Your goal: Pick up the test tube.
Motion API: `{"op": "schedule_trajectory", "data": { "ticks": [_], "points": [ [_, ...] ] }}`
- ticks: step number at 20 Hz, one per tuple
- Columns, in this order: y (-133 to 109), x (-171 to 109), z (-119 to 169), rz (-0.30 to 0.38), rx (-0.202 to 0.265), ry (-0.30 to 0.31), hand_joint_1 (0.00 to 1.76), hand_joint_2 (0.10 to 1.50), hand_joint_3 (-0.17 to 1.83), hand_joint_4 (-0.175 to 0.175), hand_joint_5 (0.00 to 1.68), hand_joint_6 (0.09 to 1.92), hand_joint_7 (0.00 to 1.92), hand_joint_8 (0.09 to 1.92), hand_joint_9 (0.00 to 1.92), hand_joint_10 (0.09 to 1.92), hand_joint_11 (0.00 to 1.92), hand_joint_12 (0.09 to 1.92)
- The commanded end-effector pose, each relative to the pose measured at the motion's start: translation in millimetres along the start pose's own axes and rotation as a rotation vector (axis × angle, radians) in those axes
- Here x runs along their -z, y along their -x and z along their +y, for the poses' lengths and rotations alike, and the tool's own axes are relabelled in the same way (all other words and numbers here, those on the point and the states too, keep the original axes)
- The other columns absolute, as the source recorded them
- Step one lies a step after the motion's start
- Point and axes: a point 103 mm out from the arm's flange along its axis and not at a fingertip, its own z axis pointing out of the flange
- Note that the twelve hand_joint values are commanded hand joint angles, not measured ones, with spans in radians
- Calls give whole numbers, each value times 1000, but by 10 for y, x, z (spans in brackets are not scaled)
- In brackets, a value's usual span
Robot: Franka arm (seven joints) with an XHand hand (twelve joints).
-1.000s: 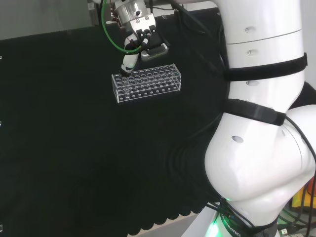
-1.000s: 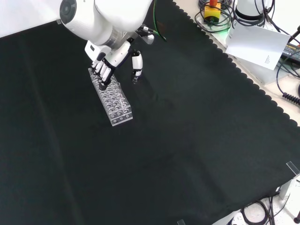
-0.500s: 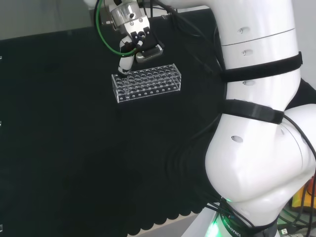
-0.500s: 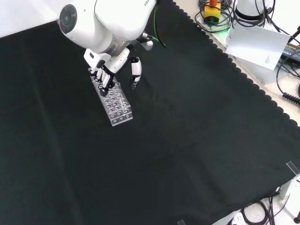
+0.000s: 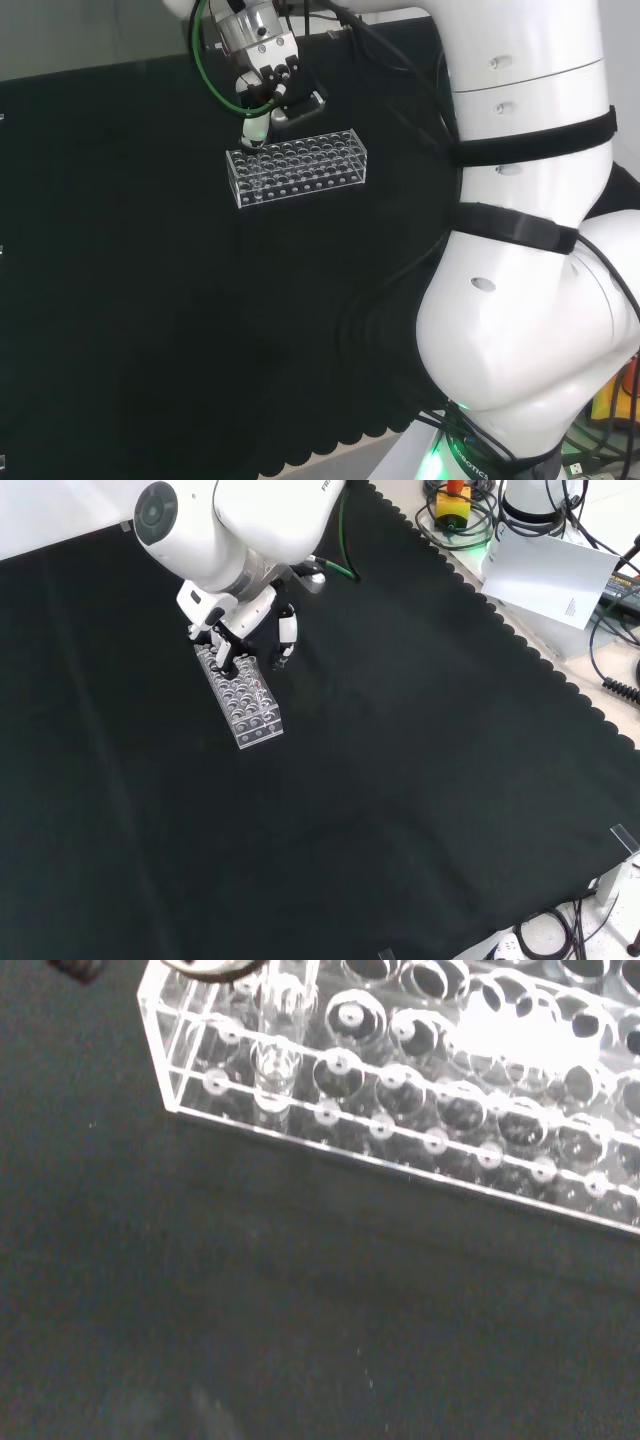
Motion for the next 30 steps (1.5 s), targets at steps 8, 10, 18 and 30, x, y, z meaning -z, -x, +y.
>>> {"op": "schedule_trajectory", "data": {
  "ticks": [8, 10, 18, 30],
  "points": [
    [-61, 52, 111, -27, -1, 37, 932, 705, 634, -131, 628, 823, 1207, 842, 1020, 651, 244, 1530],
    [-77, 51, 118, -27, -1, 70, 973, 691, 658, -140, 688, 826, 1281, 798, 1089, 625, 304, 1499],
    [-65, 79, 81, 7, -10, 222, 1186, 822, 403, -166, 1184, 715, 1613, 526, 1424, 506, 689, 1292],
    [-64, 192, 70, 61, -4, 268, 1416, 813, 304, -175, 1283, 509, 1737, 377, 1302, 537, 892, 1154]
  ]
}}
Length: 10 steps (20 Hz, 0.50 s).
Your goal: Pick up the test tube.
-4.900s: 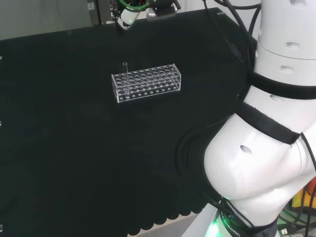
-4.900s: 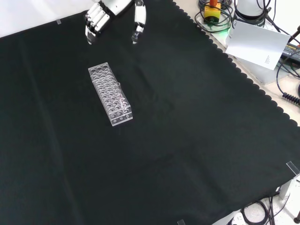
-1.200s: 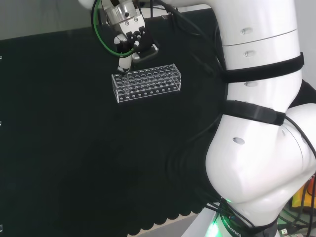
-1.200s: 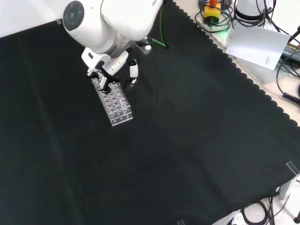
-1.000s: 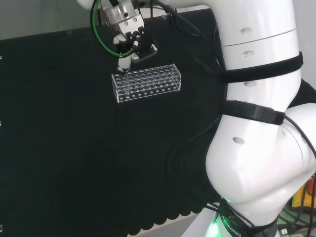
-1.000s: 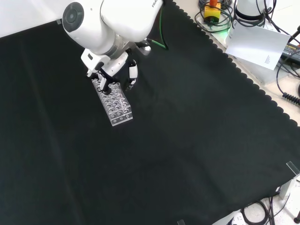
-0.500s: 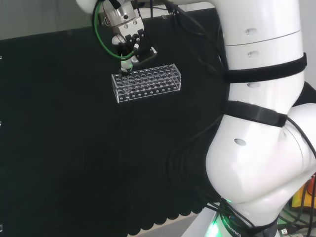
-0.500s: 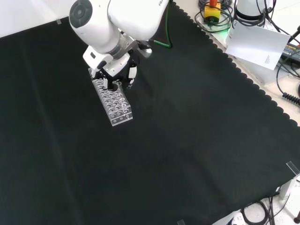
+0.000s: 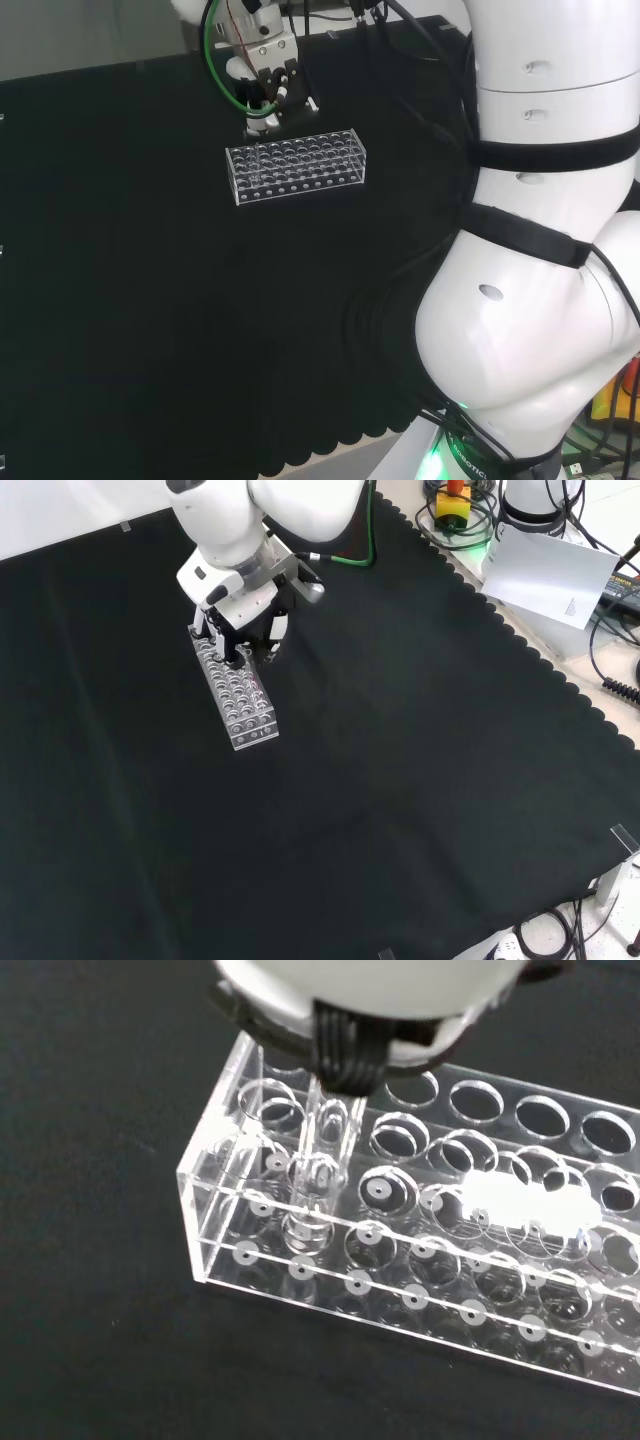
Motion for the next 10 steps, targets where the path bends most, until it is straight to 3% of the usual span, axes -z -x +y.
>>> {"op": "schedule_trajectory", "data": {
  "ticks": [1, 10],
  "points": [
    [10, 59, -9, 0, 12, -5, 1418, 815, 299, -175, 1282, 509, 1739, 377, 1299, 538, 892, 1154],
    [123, 276, -64, 9, 7, -1, 1420, 814, 296, -175, 1288, 500, 1749, 380, 1301, 534, 891, 1153]
  ]
}}
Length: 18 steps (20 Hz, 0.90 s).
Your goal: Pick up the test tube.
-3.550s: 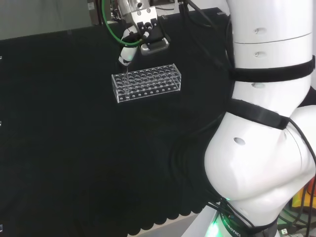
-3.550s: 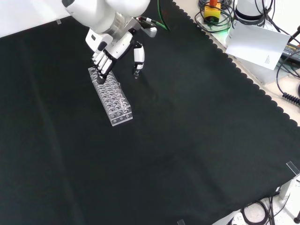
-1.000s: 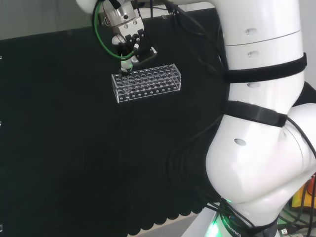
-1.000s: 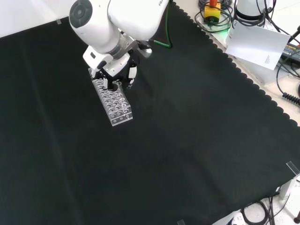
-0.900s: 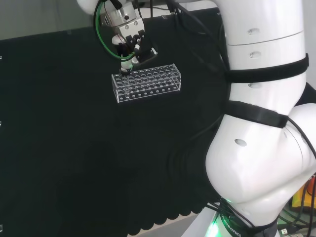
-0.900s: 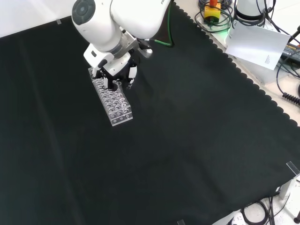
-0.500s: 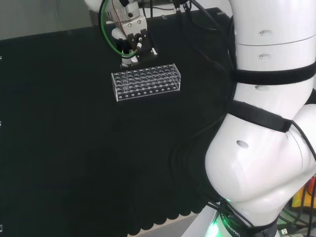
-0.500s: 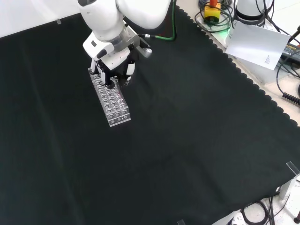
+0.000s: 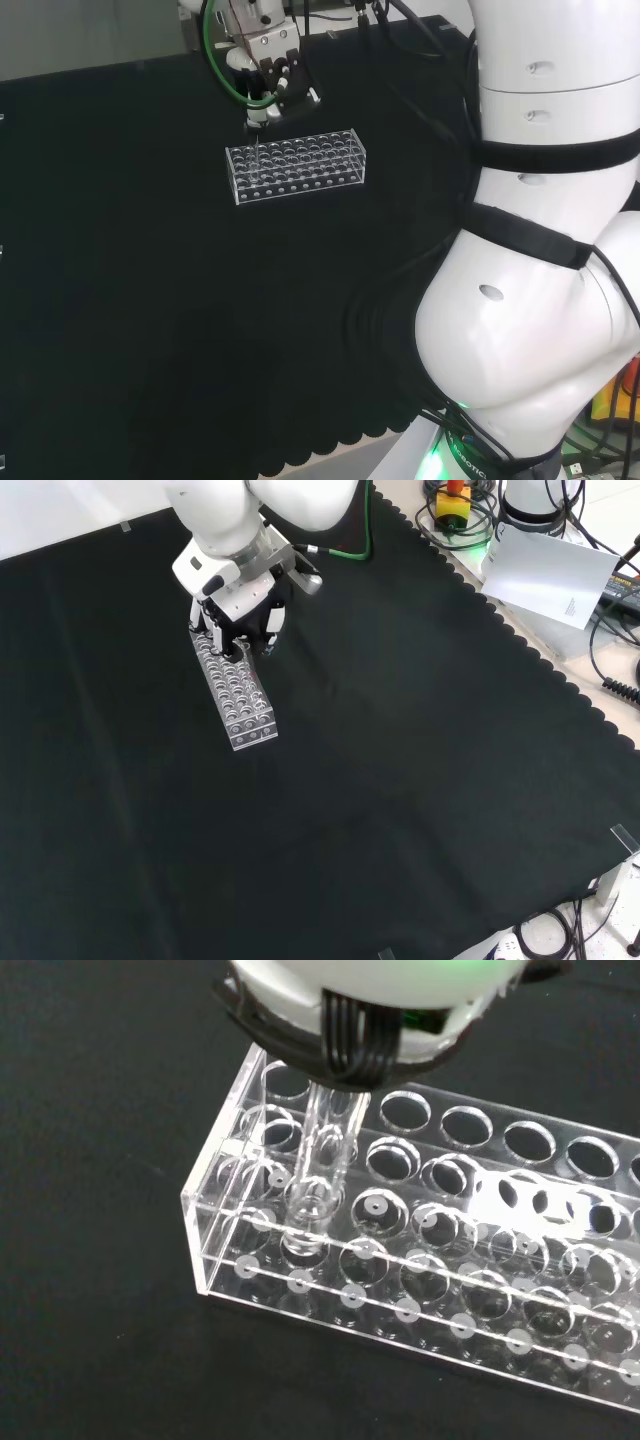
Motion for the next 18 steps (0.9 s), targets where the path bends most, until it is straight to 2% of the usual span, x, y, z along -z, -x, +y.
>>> {"op": "schedule_trajectory", "data": {
  "ticks": [1, 2, 4, 7, 11, 18],
  "points": [
    [89, 175, -45, 13, -7, 2, 1421, 814, 297, -175, 1288, 499, 1750, 381, 1301, 533, 891, 1153],
    [108, 217, -52, 23, -11, 0, 1421, 808, 306, -175, 1294, 491, 1751, 381, 1307, 525, 892, 1152],
    [151, 323, -69, 53, -20, 8, 1298, 695, 506, -175, 1385, 392, 1766, 377, 1483, 509, 904, 1160],
    [195, 517, -106, 54, -15, 34, 1239, 603, 669, -175, 1430, 371, 1785, 362, 1596, 453, 912, 1162],
    [256, 732, -188, 52, -6, 68, 1231, 589, 694, -175, 1433, 375, 1790, 357, 1618, 438, 914, 1163],
    [414, 1113, -419, 60, -21, 132, 1231, 586, 700, -175, 1432, 381, 1794, 356, 1626, 431, 915, 1163]
  ]
}}
